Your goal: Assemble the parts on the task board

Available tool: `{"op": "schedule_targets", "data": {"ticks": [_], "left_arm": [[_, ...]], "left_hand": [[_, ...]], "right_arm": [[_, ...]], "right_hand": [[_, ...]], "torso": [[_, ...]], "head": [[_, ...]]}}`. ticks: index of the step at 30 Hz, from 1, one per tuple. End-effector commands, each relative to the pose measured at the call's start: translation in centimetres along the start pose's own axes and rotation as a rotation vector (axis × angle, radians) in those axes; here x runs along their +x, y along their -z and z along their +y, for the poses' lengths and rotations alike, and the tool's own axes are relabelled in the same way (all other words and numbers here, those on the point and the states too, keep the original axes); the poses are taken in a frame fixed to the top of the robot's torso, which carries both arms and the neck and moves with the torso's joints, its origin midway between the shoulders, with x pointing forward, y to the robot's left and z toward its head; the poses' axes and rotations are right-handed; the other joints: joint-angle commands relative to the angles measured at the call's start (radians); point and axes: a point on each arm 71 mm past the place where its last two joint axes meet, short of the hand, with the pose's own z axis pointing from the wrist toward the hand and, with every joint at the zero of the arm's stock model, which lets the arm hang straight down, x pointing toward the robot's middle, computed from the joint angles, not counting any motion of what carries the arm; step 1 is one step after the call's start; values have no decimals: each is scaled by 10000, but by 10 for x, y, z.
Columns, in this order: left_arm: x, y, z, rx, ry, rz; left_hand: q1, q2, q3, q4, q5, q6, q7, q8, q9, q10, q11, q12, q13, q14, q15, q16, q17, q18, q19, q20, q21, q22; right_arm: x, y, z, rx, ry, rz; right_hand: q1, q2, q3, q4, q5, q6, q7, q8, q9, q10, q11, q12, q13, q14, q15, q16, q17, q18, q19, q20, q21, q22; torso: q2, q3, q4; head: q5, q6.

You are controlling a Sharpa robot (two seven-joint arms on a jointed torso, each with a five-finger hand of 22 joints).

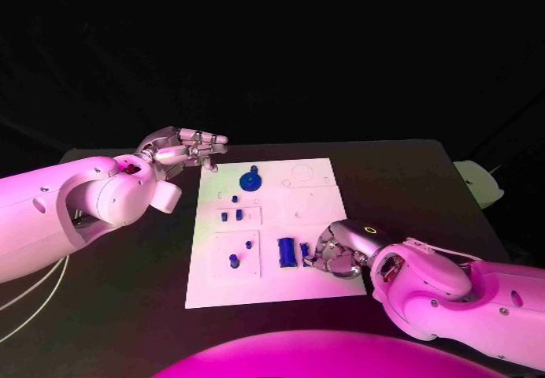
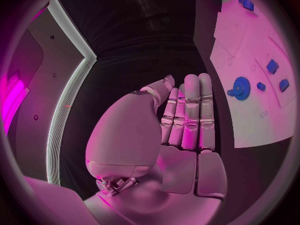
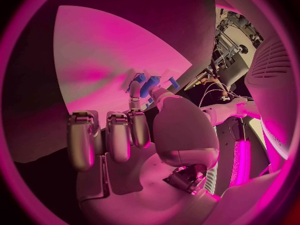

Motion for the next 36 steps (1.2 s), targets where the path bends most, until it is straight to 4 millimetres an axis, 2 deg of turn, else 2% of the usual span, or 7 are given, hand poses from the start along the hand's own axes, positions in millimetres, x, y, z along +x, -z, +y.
{"op": "schedule_targets", "data": {"ticks": [1,3,9,12,16,20,36], "left_arm": [[2,0,-1,68,49,209],[2,0,-1,76,49,207],[3,0,-1,84,51,219],[2,0,-1,73,51,218],[3,0,-1,77,54,233],[3,0,-1,82,55,238],[0,1,-1,89,40,148]], "left_hand": [[50,28,4,-15,7,-52,30,39,14,-64,4,51,15,-50,52,-55,-9,53,43,-8,-37,-16],[50,28,4,-15,7,-52,30,39,14,-64,4,51,15,-50,52,-55,-9,53,43,-8,-37,-16],[50,28,4,-15,7,-52,30,39,14,-64,4,51,15,-50,52,-55,-9,53,43,-8,-37,-16],[50,28,4,-15,7,-52,30,39,14,-64,4,51,15,-50,52,-55,-9,53,43,-8,-37,-16],[50,28,4,-15,7,-52,30,39,14,-64,4,51,15,-50,52,-55,-9,53,43,-8,-37,-16],[50,28,4,-15,7,-52,30,39,14,-64,4,51,15,-50,52,-55,-9,53,43,-8,-37,-16],[50,28,4,-15,7,-52,30,39,14,-64,4,51,15,-50,52,-55,-9,53,43,-8,-37,-16]], "right_arm": [[1,2,0,-47,59,173],[2,2,-1,-3,87,242],[3,-1,-5,130,149,374],[4,-3,-6,168,199,444],[5,-6,-7,187,249,501],[6,-7,-6,173,271,537],[7,-9,-4,140,320,536]], "right_hand": [[101,-34,-90,4,60,-7,42,26,15,318,-83,18,1557,898,-56,34,2021,-155,840,-78,38,2443],[151,-24,-104,-17,66,-6,37,29,17,321,-86,25,1563,899,-58,36,2025,-156,840,-79,40,2443],[467,122,-108,-152,122,-23,19,36,22,325,-101,33,1575,899,-70,37,2029,-157,842,-89,45,2445],[496,141,-110,-163,126,-25,19,37,23,326,-103,33,1577,899,-70,37,2029,-155,839,-90,37,2442],[518,156,-112,-172,128,-26,18,37,23,324,-104,30,1575,899,-71,37,2028,-156,840,-91,40,2443],[535,169,-112,-178,130,-28,18,37,23,322,-104,27,1573,898,-71,35,2024,-154,837,-91,30,2441],[548,203,-123,-173,127,-25,22,40,24,334,-102,49,1590,900,-73,39,2032,-157,842,-92,45,2445]], "torso": [[4,5,1],[2,-11,4],[24,-9,31],[23,-11,16],[25,-24,26],[19,-8,22],[14,-2,10]], "head": [[-1,-9],[-3,0],[4,-16],[18,-22],[14,-33],[36,-56],[46,-72]]}}
